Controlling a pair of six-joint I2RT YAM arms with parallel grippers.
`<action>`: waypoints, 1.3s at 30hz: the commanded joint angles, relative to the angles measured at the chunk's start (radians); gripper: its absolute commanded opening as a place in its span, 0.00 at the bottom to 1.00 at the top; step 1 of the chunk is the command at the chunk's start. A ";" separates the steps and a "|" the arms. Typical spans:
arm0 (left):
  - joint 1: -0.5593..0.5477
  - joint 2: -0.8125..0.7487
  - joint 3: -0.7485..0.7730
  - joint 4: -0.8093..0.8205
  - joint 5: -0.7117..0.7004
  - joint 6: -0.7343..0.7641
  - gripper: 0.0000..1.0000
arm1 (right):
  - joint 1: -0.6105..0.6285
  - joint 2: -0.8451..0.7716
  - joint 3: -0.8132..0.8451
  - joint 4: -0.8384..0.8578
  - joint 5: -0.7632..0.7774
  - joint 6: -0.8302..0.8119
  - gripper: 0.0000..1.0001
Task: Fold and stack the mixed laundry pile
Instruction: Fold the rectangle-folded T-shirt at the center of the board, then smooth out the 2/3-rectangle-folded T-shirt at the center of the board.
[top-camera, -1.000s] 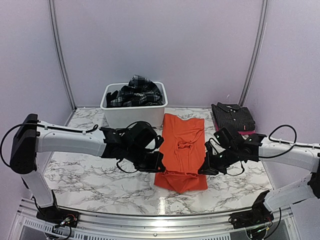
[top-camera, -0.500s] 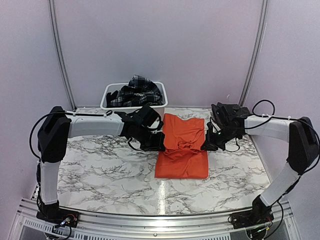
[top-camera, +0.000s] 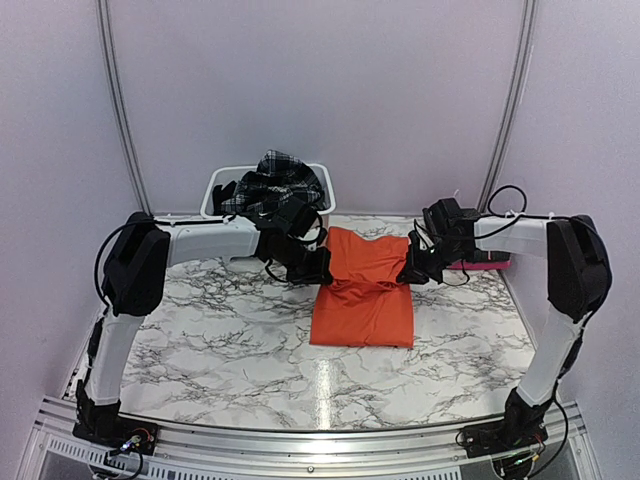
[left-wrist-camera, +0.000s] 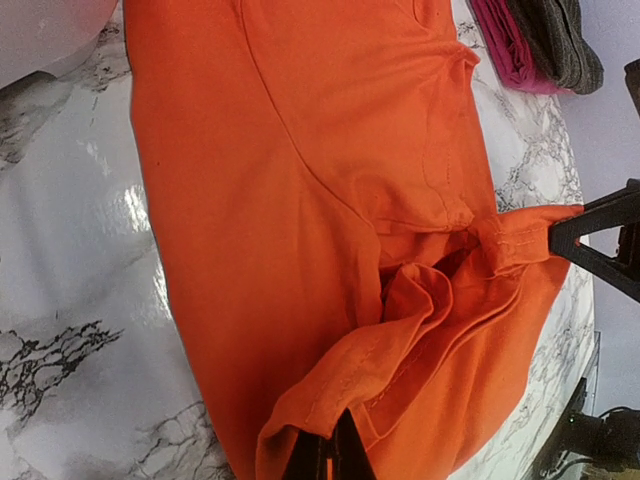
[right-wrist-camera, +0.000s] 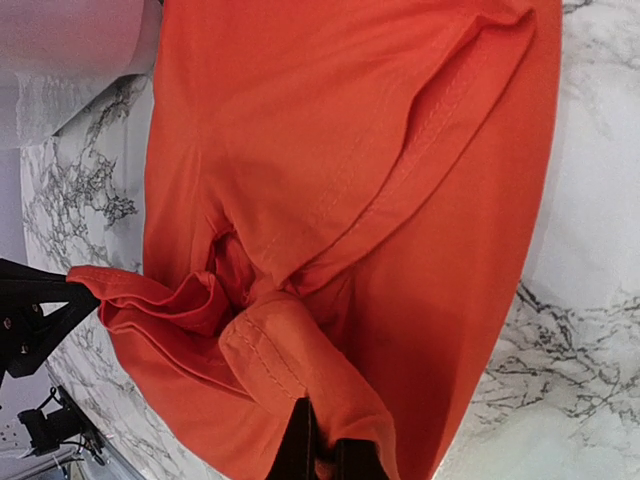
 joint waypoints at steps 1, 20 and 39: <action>0.011 0.055 0.077 -0.032 0.014 0.025 0.00 | -0.022 0.040 0.066 0.005 -0.011 -0.044 0.00; 0.012 -0.190 -0.119 -0.093 -0.154 0.186 0.78 | -0.033 -0.170 0.003 -0.125 0.004 -0.120 0.47; -0.104 -0.019 -0.043 -0.061 -0.220 0.284 0.32 | 0.201 -0.265 -0.416 0.203 -0.072 0.123 0.28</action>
